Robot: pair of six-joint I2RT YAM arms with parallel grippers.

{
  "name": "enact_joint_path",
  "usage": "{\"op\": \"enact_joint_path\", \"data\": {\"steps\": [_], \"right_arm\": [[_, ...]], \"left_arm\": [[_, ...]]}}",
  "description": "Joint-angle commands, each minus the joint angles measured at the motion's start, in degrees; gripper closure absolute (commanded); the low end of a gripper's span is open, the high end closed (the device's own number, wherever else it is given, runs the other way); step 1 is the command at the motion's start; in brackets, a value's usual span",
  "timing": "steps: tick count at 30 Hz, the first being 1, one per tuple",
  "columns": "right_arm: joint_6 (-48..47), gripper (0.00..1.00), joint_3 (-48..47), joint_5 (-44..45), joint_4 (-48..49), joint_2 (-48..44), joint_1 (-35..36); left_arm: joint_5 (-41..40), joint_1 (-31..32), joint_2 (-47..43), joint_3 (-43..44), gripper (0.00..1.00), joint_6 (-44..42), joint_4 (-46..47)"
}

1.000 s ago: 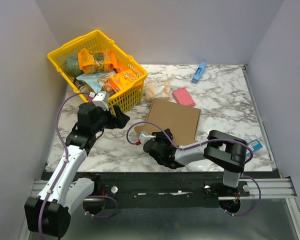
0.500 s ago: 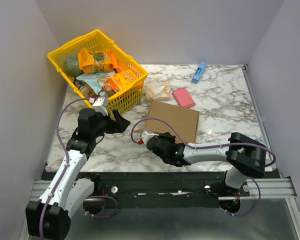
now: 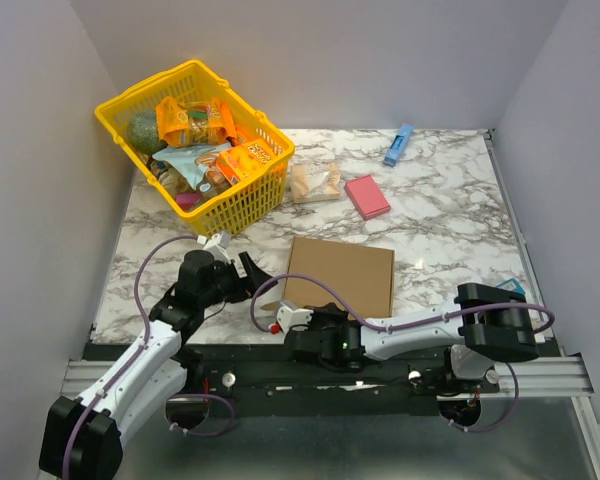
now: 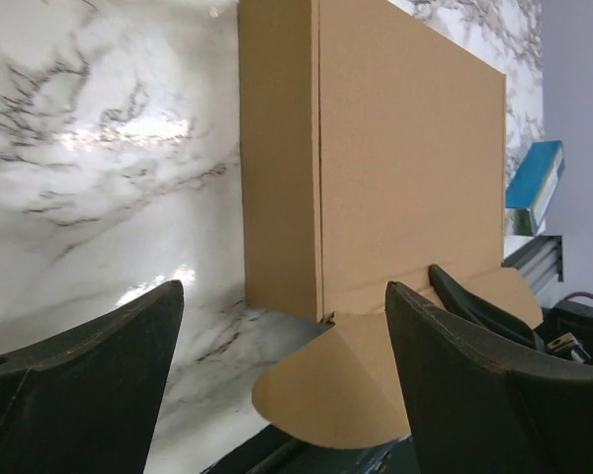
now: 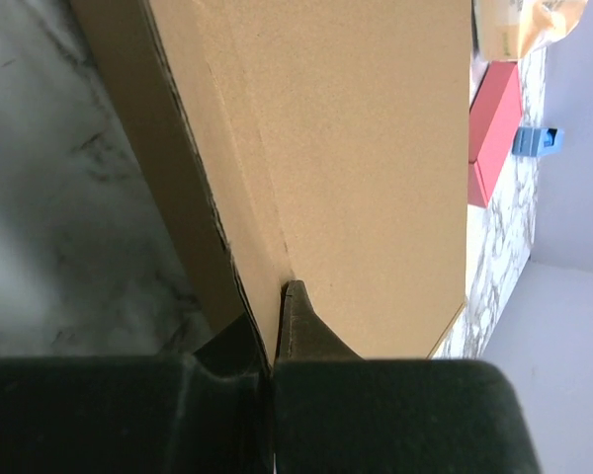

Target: Fold the paper box

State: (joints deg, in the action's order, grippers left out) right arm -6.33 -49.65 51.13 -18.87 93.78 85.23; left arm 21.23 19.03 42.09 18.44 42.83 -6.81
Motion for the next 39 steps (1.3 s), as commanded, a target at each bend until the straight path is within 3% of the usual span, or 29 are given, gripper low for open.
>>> {"op": "enact_joint_path", "data": {"steps": [1, 19, 39], "right_arm": [[14.85, 0.99, -1.77, 1.06, -7.22, -0.17, 2.83], [18.46, 0.99, 0.43, 4.85, -6.88, -6.59, 4.42], [17.58, 0.99, -0.28, 6.17, -6.26, -5.53, 5.65]], "left_arm": [[-3.04, 4.09, -0.43, -3.14, 0.08, 8.84, 9.33], [-3.57, 6.9, 7.04, -5.6, 0.04, 16.93, 17.78], [-1.64, 11.12, 16.62, -5.52, 0.01, 21.42, 28.78]]}}
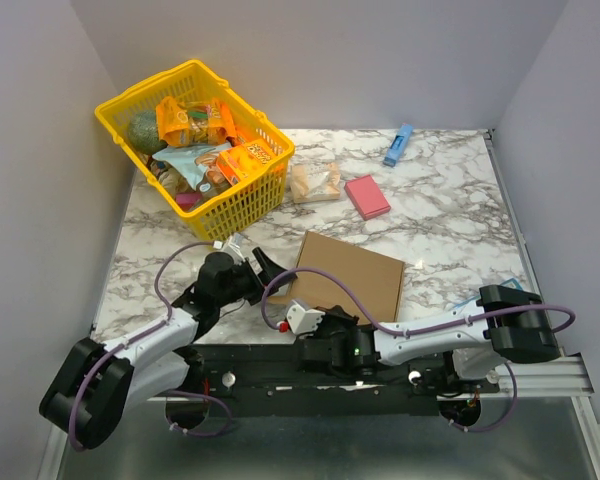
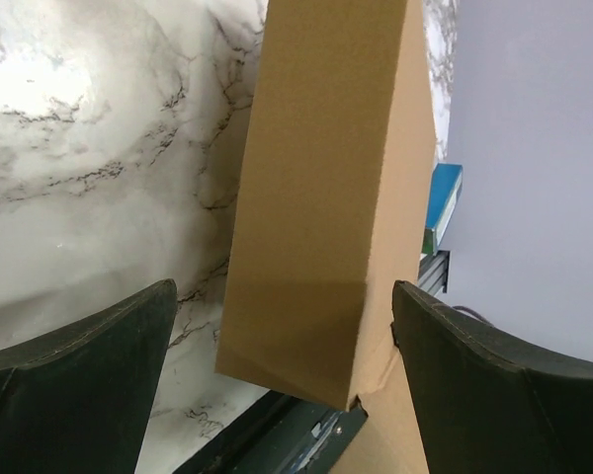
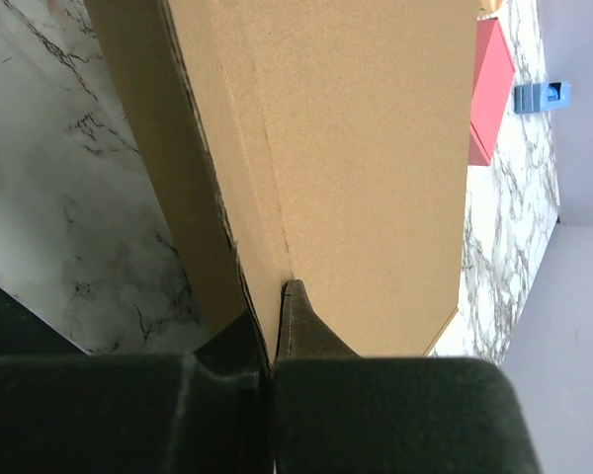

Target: Fold the paper box

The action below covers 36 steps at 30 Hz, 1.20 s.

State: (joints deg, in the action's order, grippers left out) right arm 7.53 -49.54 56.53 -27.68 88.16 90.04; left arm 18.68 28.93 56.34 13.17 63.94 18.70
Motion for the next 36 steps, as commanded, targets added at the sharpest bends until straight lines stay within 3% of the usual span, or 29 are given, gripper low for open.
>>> {"op": "enact_joint_path", "data": {"steps": [1, 8, 12, 15, 18, 19, 21, 24, 28, 33, 36], "right_arm": [[3.81, 0.99, -0.38, 0.86, 2.63, -0.09, 0.84], [3.98, 0.99, -0.21, 0.95, 2.72, -0.01, 1.19], [3.55, 0.99, -0.47, 1.03, 2.98, 0.78, 1.28], [3.28, 0.99, -0.65, 1.3, 3.07, 1.14, 1.28], [3.54, 0.98, -0.91, 1.21, 2.99, 0.7, 1.28], [3.72, 0.88, -1.0, 1.21, 2.98, 0.7, 1.28], [3.81, 0.76, -1.0, 1.3, 2.81, 0.0, 1.37], [3.37, 0.39, -0.91, 1.65, 2.72, -0.79, 1.37], [2.58, 0.11, -0.74, 2.0, 3.16, -1.06, 1.45], [3.89, 0.0, -1.43, 6.21, 2.46, 0.69, 1.98], [13.44, 0.0, -4.68, 12.97, -5.6, 5.51, 2.25]], "left_arm": [[0.92, 1.31, 2.9, -0.16, 0.01, -0.04, 3.19], [2.86, 2.88, 5.62, 1.6, 0.02, 0.13, 6.6], [5.04, 5.26, 8.61, 3.44, 0.07, -0.65, 8.46], [7.16, 5.35, 10.46, 4.93, 0.18, -1.27, 8.46], [8.3, 5.35, 10.99, 5.9, 0.37, -1.63, 7.59], [8.48, 5.35, 10.99, 6.34, 0.46, -1.45, 7.41], [8.92, 5.35, 10.73, 6.78, 0.53, -1.36, 6.53], [8.48, 5.35, 9.5, 7.05, 0.71, -0.05, 5.47], [7.0, 5.26, 6.25, 7.22, 0.77, 2.41, 3.63], [5.14, 4.82, 2.38, 6.87, 0.83, 6.36, 0.38], [5.14, 4.65, 0.18, 5.64, 0.84, 10.05, 0.38]]}}
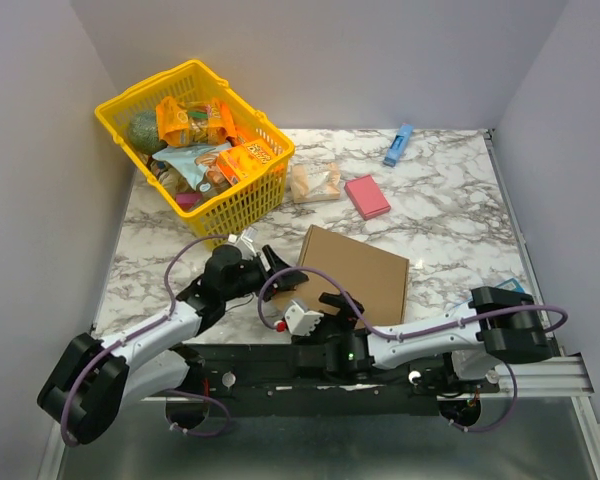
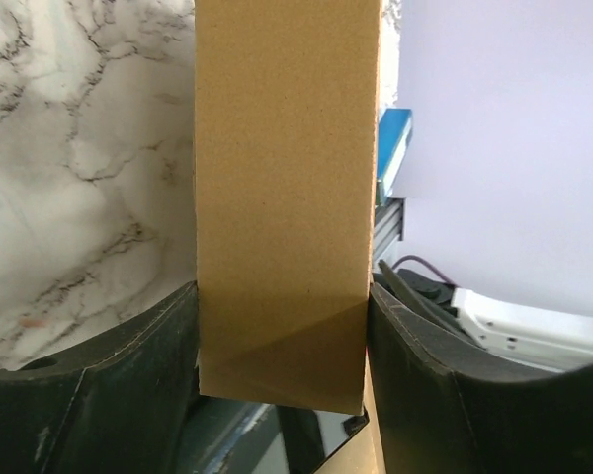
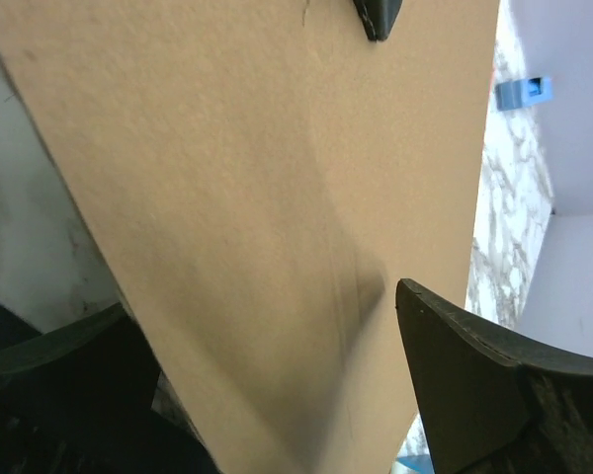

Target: Fold the paper box

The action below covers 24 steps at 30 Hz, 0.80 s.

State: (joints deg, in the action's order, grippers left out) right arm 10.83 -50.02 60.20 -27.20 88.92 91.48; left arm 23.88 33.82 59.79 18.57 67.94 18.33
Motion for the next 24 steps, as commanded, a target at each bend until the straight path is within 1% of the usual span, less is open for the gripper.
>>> {"op": "enact_joint_path", "data": {"steps": [1, 2, 3, 4, 5, 6, 9, 12, 13, 15, 19, 21, 22, 24], "right_arm": [[13.74, 0.0, -5.69, 10.88, -13.24, 6.16, 0.8], [24.05, 0.0, -7.27, 13.6, -18.54, 9.91, 0.8], [32.07, 0.0, -11.64, 15.1, -25.38, 12.13, 0.8], [42.15, 0.0, -14.12, 16.34, -44.33, 14.32, 0.8], [67.92, 0.0, -16.4, 18.7, -56.26, 17.48, 0.8], [65.83, 0.0, -18.77, 19.24, -60.38, 21.95, 0.8], [64.93, 0.0, -19.06, 21.09, -60.25, 25.94, 0.8], [65.54, 0.0, -18.36, 23.02, -60.25, 24.38, 0.72], [65.98, 0.03, -17.66, 23.64, -60.25, 22.45, 0.72], [66.08, 0.04, -16.87, 25.48, -60.25, 20.59, 0.45], [65.64, 0.16, -15.11, 29.0, -60.25, 18.74, -0.25], [64.32, 0.21, -14.93, 31.02, -60.25, 18.74, -0.16], [63.97, 0.26, -14.84, 31.63, -60.16, 18.83, -0.25], [63.61, 0.32, -14.41, 33.3, -60.25, 19.09, -0.34]], "left_arm": [[-0.06, -0.25, -4.49, -0.19, 0.84, 7.45, 0.4], [-0.15, -0.25, -5.29, -0.37, 0.84, 8.16, -0.74], [-0.15, -0.34, -5.99, -0.55, 0.84, 8.69, -1.36], [-0.15, -0.34, -7.57, -0.55, 0.85, 9.13, -2.15], [-0.06, -0.42, -8.28, -0.55, 0.85, 9.57, -4.33], [0.29, -0.43, -8.98, -0.46, 0.85, 9.93, -5.31], [1.86, -0.43, -11.27, -0.11, 0.85, 11.16, -8.48], [3.01, -0.51, -13.11, 1.03, 0.86, 10.46, -13.57], [3.54, -0.51, -13.9, 1.64, 0.86, 10.46, -14.97], [4.42, -0.51, -14.61, 1.73, 0.86, 11.33, -16.65], [5.83, -0.51, -14.36, 3.57, 0.86, 10.11, -18.24], [5.92, -0.51, -13.91, 4.63, 0.86, 9.05, -20.78], [6.0, -0.43, -13.56, 5.16, 0.86, 8.96, -21.05], [6.53, -0.34, -13.38, 5.25, 0.86, 9.75, -19.83]]}}
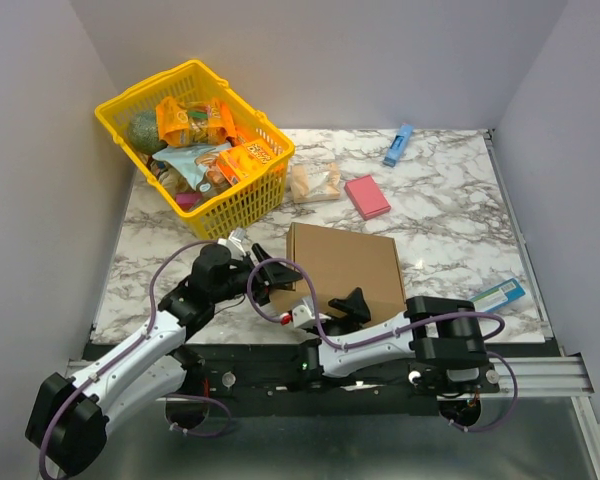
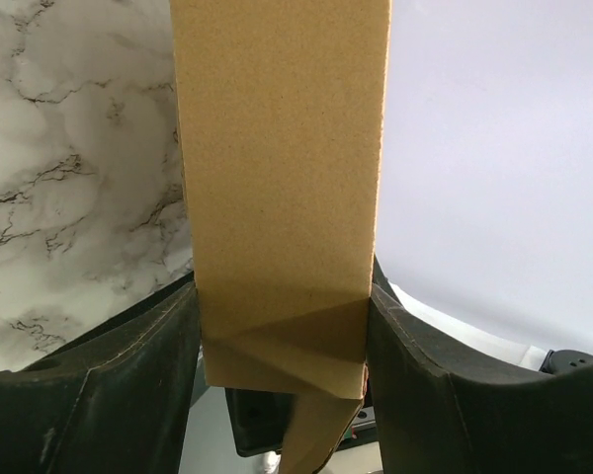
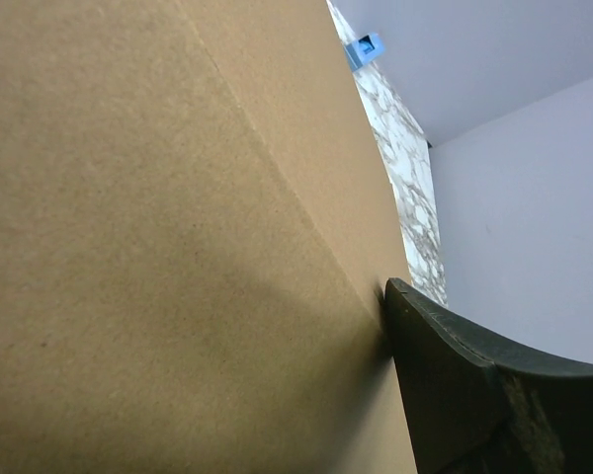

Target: Fold the paper box

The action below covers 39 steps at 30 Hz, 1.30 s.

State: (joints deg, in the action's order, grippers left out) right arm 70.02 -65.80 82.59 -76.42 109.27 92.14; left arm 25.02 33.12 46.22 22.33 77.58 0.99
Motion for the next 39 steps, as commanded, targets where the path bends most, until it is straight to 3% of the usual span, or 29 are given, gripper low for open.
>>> {"op": "enact_joint_path", "data": {"steps": [1, 6, 7, 12, 18, 20, 22, 28, 34, 39], "right_arm": [[4.51, 0.36, 1.64, 11.36, -11.03, -1.34, -0.91], [4.51, 0.49, 2.78, 11.9, -11.12, -2.83, -0.91], [4.25, 0.51, 3.22, 11.81, -11.03, -3.62, -0.99], [1.71, 0.58, 4.98, 11.72, -11.12, -6.17, -0.82], [0.65, 0.63, 5.24, 11.9, -11.12, -7.23, -0.38], [0.73, 0.63, 5.16, 11.81, -11.12, -7.76, 0.15], [0.65, 0.61, 4.63, 11.55, -11.12, -8.64, 0.58], [0.65, 0.52, 2.35, 9.88, -11.03, -12.14, 1.99], [-1.2, 0.43, -0.03, 7.86, -10.94, -14.88, 4.36], [-2.69, 0.46, 0.41, 5.57, -10.94, -16.28, 4.98]], "left_arm": [[5.48, 0.36, 0.36, 1.75, 0.86, 0.46, -2.14], [6.1, 0.45, 0.45, 2.9, 0.84, -0.33, -2.32], [6.1, 0.45, 0.45, 2.72, 0.76, -0.24, -1.96], [6.01, 0.27, 0.1, 2.19, 0.65, 1.16, 2.52], [4.43, 0.19, 0.1, 2.11, 0.44, 1.61, 4.1], [3.56, 0.19, 0.19, 1.14, 0.48, 2.75, 6.63], [2.41, 0.19, 0.28, 0.35, 0.62, 3.54, 8.23], [-0.58, 0.19, 1.07, 0.0, 0.77, 4.94, 10.69], [-2.25, 0.19, 2.03, -2.81, 0.85, 11.08, 16.22], [-1.11, 0.19, 2.83, -2.82, 0.84, 11.54, 17.29]]}}
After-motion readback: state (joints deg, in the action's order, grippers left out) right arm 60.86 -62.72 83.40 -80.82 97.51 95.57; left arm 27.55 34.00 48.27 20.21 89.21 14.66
